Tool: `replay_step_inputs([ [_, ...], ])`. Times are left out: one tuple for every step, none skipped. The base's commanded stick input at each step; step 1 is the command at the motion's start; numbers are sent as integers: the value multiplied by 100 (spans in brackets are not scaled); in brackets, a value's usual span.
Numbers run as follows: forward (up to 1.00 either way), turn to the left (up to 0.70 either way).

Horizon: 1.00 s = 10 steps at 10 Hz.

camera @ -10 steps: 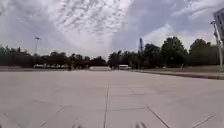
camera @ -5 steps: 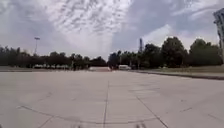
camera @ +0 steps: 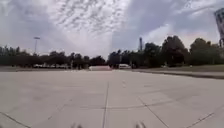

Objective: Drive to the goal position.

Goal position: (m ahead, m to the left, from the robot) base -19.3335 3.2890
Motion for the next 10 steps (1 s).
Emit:
replay_step_inputs([
  [70,0],
  [70,0],
  [70,0],
  [70,0],
  [70,0],
  [70,0],
  [70,0],
  [70,0],
  [70,0],
  [70,0],
])
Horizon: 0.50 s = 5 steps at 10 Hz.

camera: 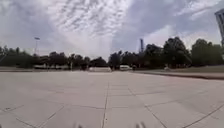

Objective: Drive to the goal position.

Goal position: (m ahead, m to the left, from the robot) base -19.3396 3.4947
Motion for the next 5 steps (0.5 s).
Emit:
replay_step_inputs([
  [70,0],
  [70,0],
  [70,0],
  [70,0],
  [70,0],
])
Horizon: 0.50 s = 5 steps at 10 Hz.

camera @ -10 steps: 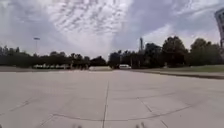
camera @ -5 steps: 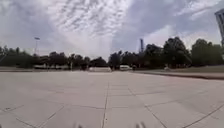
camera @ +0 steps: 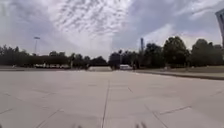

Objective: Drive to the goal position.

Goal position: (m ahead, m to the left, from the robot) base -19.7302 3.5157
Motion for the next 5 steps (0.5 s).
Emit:
replay_step_inputs([
  [70,0],
  [70,0],
  [70,0],
  [70,0],
  [70,0],
])
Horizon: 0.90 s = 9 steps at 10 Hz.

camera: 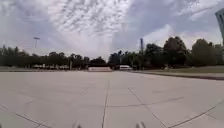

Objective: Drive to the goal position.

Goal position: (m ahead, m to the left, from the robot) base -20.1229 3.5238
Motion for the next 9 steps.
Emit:
replay_step_inputs([
  [70,0],
  [70,0],
  [70,0],
  [70,7],
  [70,14],
  [70,14],
  [70,5],
  [70,0],
  [70,0],
])
